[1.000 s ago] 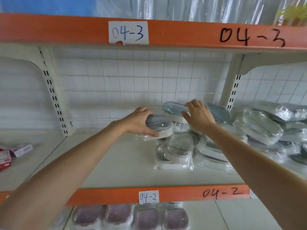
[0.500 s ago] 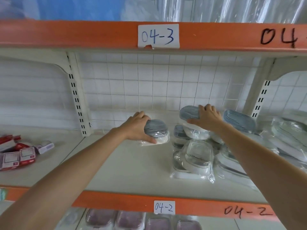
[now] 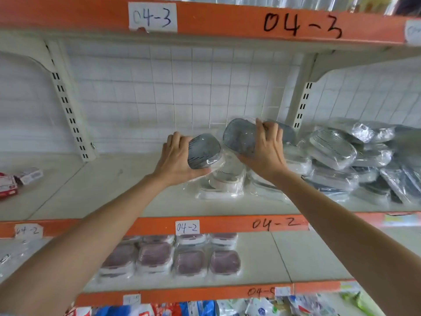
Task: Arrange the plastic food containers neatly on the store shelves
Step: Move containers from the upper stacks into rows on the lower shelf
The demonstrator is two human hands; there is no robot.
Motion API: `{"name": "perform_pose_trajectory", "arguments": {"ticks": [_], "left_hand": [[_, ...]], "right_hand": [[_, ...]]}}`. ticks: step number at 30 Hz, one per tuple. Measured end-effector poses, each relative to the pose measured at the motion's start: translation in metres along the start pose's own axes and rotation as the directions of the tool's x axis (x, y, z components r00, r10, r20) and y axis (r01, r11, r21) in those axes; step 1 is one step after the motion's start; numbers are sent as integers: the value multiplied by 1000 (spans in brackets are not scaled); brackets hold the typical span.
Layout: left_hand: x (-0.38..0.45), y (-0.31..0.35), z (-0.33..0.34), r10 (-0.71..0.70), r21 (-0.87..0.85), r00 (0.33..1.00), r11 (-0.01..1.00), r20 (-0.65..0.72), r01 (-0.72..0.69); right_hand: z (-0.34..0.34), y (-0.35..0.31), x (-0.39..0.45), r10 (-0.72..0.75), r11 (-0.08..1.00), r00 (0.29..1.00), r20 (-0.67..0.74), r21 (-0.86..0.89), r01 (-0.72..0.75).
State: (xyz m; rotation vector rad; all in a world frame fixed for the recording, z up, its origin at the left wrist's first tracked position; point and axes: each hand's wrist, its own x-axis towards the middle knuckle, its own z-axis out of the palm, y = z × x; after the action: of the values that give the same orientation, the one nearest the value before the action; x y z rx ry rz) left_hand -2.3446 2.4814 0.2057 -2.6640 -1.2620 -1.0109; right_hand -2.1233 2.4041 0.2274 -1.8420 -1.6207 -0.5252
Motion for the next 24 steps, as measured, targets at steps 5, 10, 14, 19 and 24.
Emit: {"name": "perform_pose_trajectory", "arguments": {"ticks": [5, 10, 14, 19, 24], "left_hand": [[-47, 36, 4, 113, 15, 994, 994, -11, -113], [-94, 59, 10, 197, 25, 974, 979, 111, -201], [-136, 65, 25, 219, 92, 942, 964, 255, -249], [-193, 55, 55, 196, 149, 866, 944, 460, -293], [-247, 37, 89, 73, 202, 780, 947, 622, -249]], "right_hand": [[-27, 21, -67, 67, 997, 998, -18, 45, -66], [-39, 35, -136, 117, 991, 991, 66, 64, -121], [-38, 37, -186, 89, 995, 980, 179, 34, -97], [-22, 35, -241, 46, 999, 935, 352, -25, -40], [15, 28, -300, 66, 998, 812, 581, -49, -46]]}}
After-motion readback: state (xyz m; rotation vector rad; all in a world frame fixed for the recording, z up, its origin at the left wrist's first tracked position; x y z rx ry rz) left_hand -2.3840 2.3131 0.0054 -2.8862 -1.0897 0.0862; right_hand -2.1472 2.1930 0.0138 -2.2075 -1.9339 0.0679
